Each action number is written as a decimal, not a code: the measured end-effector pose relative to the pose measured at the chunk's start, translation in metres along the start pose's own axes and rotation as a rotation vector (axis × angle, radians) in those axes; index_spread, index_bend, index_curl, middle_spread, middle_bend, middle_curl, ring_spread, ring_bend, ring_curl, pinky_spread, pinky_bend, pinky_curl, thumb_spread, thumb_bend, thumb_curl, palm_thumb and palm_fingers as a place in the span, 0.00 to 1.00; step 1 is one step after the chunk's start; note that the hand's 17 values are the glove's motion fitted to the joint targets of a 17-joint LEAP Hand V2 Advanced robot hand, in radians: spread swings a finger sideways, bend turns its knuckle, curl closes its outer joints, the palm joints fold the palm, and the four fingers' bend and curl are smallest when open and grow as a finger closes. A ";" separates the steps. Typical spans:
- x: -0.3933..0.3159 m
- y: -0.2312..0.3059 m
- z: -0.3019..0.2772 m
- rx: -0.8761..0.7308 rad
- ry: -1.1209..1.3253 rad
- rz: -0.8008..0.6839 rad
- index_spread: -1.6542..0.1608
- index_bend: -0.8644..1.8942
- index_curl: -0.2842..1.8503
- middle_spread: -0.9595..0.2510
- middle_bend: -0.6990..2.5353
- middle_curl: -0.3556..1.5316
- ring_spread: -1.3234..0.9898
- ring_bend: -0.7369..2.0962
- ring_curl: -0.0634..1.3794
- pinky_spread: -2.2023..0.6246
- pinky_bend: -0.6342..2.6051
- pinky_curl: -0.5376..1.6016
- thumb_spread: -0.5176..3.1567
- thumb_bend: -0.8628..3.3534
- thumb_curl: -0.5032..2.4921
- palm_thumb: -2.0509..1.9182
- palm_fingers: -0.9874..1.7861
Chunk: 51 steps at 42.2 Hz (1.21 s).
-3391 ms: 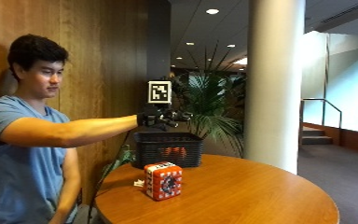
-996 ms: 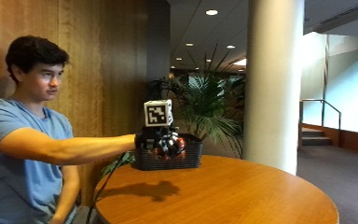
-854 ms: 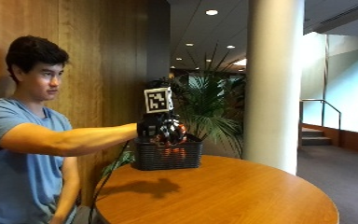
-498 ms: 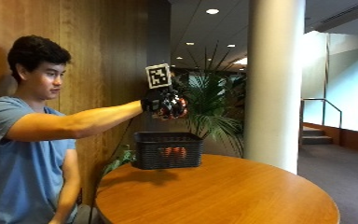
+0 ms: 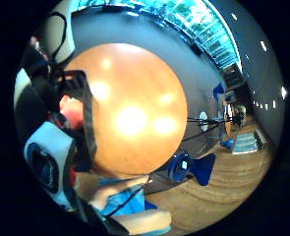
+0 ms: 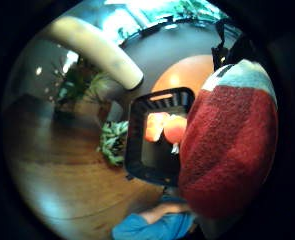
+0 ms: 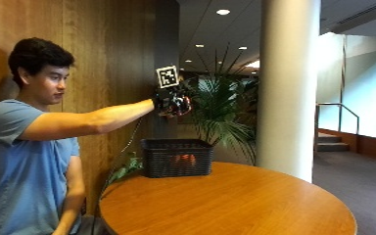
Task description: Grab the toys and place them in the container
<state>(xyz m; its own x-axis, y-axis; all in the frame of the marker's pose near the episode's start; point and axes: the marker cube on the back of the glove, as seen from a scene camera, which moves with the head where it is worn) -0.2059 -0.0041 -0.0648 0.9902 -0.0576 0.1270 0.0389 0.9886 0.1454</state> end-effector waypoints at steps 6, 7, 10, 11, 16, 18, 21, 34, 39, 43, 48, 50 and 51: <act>-0.020 -0.003 0.027 -0.073 0.058 0.146 0.73 0.36 0.32 0.44 0.30 0.50 0.38 0.63 0.43 0.63 0.53 0.45 0.37 0.23 0.45 0.71 0.70; -0.019 0.000 0.030 -0.095 0.052 0.127 0.73 0.36 0.31 0.44 0.30 0.50 0.38 0.63 0.43 0.63 0.53 0.45 0.37 0.23 0.45 0.71 0.70; -0.002 0.016 0.037 -0.165 0.009 -0.056 0.73 0.35 0.31 0.45 0.30 0.51 0.38 0.63 0.43 0.63 0.54 0.45 0.38 0.23 0.45 0.70 0.69; 0.007 0.021 0.039 -0.188 -0.007 -0.084 0.73 0.33 0.29 0.46 0.30 0.51 0.38 0.63 0.43 0.63 0.55 0.46 0.39 0.22 0.45 0.69 0.67; 0.018 0.032 0.051 -0.276 -0.017 -0.111 0.74 0.30 0.26 0.52 0.29 0.52 0.41 0.65 0.43 0.63 0.57 0.46 0.44 0.19 0.41 0.63 0.61; 0.014 0.032 0.055 -0.297 -0.029 -0.105 0.74 0.30 0.24 0.56 0.28 0.52 0.42 0.64 0.42 0.64 0.58 0.47 0.45 0.18 0.39 0.60 0.55; 0.012 0.031 0.059 -0.314 -0.058 -0.092 0.75 0.29 0.22 0.64 0.27 0.52 0.45 0.64 0.44 0.66 0.62 0.48 0.45 0.17 0.36 0.55 0.46; -0.006 0.000 0.060 -0.203 0.050 0.141 0.77 0.36 0.21 0.86 0.27 0.46 0.57 0.47 0.31 0.75 0.68 0.47 0.42 0.18 0.29 0.48 0.27; 0.043 0.008 0.065 -0.195 0.149 0.046 0.76 0.35 0.21 0.88 0.26 0.44 0.59 0.44 0.28 0.77 0.67 0.46 0.42 0.18 0.28 0.48 0.28; 0.084 0.013 0.065 -0.177 0.185 0.076 0.76 0.36 0.22 0.88 0.26 0.43 0.59 0.42 0.26 0.78 0.65 0.45 0.42 0.18 0.27 0.48 0.28; 0.143 0.022 0.063 -0.160 0.237 0.207 0.76 0.37 0.23 0.88 0.26 0.41 0.60 0.37 0.24 0.79 0.63 0.44 0.42 0.18 0.25 0.48 0.27; 0.156 0.025 0.062 -0.161 0.210 0.233 0.76 0.37 0.23 0.87 0.26 0.41 0.60 0.35 0.23 0.80 0.62 0.43 0.43 0.18 0.25 0.48 0.26; 0.162 0.027 0.063 -0.161 0.197 0.236 0.76 0.37 0.23 0.87 0.26 0.40 0.60 0.34 0.23 0.80 0.61 0.43 0.43 0.18 0.25 0.48 0.27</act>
<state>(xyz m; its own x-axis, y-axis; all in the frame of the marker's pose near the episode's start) -0.0532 0.0046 0.0210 0.9807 0.1873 -0.0555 -0.1889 0.9817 -0.0244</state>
